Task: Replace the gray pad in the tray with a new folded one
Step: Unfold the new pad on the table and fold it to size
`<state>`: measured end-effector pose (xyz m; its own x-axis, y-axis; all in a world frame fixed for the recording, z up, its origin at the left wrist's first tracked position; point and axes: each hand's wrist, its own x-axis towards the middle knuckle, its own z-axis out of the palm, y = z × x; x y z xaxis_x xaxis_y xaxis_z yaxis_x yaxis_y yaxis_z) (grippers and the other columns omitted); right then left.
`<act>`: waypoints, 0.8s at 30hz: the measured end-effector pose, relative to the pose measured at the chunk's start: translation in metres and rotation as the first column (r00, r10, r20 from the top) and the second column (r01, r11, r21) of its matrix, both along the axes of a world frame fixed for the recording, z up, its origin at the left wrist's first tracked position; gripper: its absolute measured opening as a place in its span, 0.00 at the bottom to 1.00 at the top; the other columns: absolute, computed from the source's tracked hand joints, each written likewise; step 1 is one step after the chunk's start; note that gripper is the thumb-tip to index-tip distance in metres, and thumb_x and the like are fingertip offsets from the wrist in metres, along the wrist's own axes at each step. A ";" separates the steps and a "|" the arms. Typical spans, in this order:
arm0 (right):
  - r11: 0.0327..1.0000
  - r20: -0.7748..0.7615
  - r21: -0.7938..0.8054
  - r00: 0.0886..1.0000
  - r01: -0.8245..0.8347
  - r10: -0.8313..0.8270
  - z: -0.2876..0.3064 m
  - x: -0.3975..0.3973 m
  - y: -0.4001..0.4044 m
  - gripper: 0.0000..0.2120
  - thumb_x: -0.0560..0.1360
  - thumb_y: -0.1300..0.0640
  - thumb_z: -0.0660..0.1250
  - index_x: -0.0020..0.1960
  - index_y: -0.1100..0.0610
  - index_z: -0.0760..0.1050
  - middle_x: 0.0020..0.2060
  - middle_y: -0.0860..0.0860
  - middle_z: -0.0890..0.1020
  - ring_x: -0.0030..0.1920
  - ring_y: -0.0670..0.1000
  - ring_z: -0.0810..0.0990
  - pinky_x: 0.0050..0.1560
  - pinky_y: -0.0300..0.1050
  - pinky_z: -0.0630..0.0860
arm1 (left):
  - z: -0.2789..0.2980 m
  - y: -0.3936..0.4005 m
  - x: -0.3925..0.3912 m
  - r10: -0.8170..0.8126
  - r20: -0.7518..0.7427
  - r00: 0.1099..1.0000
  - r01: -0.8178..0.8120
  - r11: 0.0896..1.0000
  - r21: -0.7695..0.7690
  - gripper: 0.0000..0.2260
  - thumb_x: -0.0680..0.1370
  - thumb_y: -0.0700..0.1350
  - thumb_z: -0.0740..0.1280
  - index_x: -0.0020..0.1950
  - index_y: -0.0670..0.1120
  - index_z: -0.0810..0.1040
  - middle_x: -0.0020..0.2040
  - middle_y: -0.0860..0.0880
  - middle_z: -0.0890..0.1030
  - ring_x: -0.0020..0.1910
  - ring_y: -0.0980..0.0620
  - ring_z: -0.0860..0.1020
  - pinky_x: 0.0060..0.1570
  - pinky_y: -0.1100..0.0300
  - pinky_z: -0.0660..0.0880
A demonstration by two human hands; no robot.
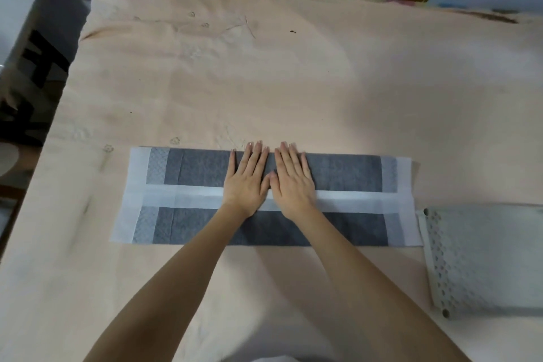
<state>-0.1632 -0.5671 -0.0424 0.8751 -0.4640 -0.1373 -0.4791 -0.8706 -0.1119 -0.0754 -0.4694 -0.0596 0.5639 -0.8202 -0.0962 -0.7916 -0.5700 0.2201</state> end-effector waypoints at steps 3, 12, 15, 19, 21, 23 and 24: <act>1.000 0.053 0.002 0.999 0.012 -0.012 -0.005 -0.001 0.006 0.29 0.80 0.49 0.38 0.75 0.61 0.56 0.75 0.55 0.57 0.76 0.53 0.52 0.75 0.52 0.47 | -0.003 0.002 0.001 -0.014 0.014 1.000 0.014 1.000 -0.019 0.28 0.82 0.55 0.40 0.75 0.42 0.62 0.75 0.44 0.62 0.74 0.45 0.61 0.71 0.42 0.52; 0.997 0.083 0.004 0.994 0.072 -0.072 -0.011 -0.016 -0.015 0.27 0.81 0.49 0.42 0.75 0.63 0.55 0.75 0.56 0.57 0.76 0.52 0.52 0.75 0.49 0.47 | -0.005 0.001 -0.001 0.028 0.048 0.998 -0.026 0.998 -0.051 0.26 0.81 0.53 0.47 0.76 0.43 0.59 0.76 0.46 0.61 0.75 0.47 0.58 0.72 0.44 0.49; 0.992 0.082 -0.007 0.989 0.126 -0.125 -0.013 -0.033 -0.036 0.28 0.81 0.49 0.41 0.76 0.62 0.53 0.76 0.55 0.55 0.76 0.51 0.50 0.75 0.49 0.45 | -0.006 0.000 -0.003 0.037 0.063 0.997 -0.035 0.999 -0.029 0.26 0.81 0.54 0.45 0.76 0.44 0.57 0.76 0.47 0.59 0.76 0.49 0.55 0.73 0.45 0.47; 0.978 0.094 -0.014 0.974 0.208 -0.205 -0.014 -0.056 -0.062 0.28 0.81 0.49 0.40 0.76 0.62 0.52 0.76 0.55 0.54 0.76 0.51 0.49 0.75 0.47 0.44 | -0.003 -0.003 -0.005 0.060 0.065 0.996 -0.061 0.998 0.013 0.27 0.80 0.55 0.40 0.77 0.46 0.50 0.78 0.48 0.52 0.77 0.50 0.48 0.74 0.48 0.40; 0.975 0.092 -0.013 0.971 0.223 -0.221 -0.014 -0.060 -0.067 0.29 0.80 0.49 0.40 0.76 0.63 0.51 0.76 0.55 0.54 0.76 0.51 0.49 0.75 0.47 0.45 | 0.003 -0.010 -0.012 0.073 0.045 0.996 -0.074 0.997 0.008 0.28 0.79 0.55 0.38 0.77 0.45 0.48 0.78 0.48 0.49 0.77 0.50 0.46 0.74 0.49 0.38; 0.973 0.085 -0.018 0.970 0.230 -0.227 -0.013 -0.058 -0.066 0.29 0.80 0.48 0.38 0.76 0.62 0.50 0.76 0.55 0.53 0.76 0.51 0.48 0.75 0.48 0.44 | 0.010 -0.028 -0.026 0.020 0.020 1.000 -0.020 1.000 -0.020 0.28 0.79 0.54 0.39 0.78 0.44 0.49 0.77 0.48 0.50 0.77 0.50 0.46 0.74 0.49 0.40; 0.973 0.082 -0.014 0.970 0.232 -0.230 -0.012 -0.056 -0.066 0.29 0.79 0.48 0.38 0.76 0.62 0.49 0.76 0.55 0.52 0.76 0.51 0.48 0.76 0.48 0.44 | 0.011 -0.039 -0.036 -0.022 0.011 1.000 0.022 0.999 -0.028 0.28 0.80 0.54 0.39 0.78 0.44 0.49 0.78 0.47 0.50 0.77 0.50 0.46 0.74 0.49 0.41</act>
<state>-0.2196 -0.6328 -0.0547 0.7513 -0.6574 -0.0585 -0.6582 -0.7399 -0.1389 -0.1111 -0.5084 -0.0488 0.5467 -0.8346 -0.0675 -0.8061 -0.5464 0.2273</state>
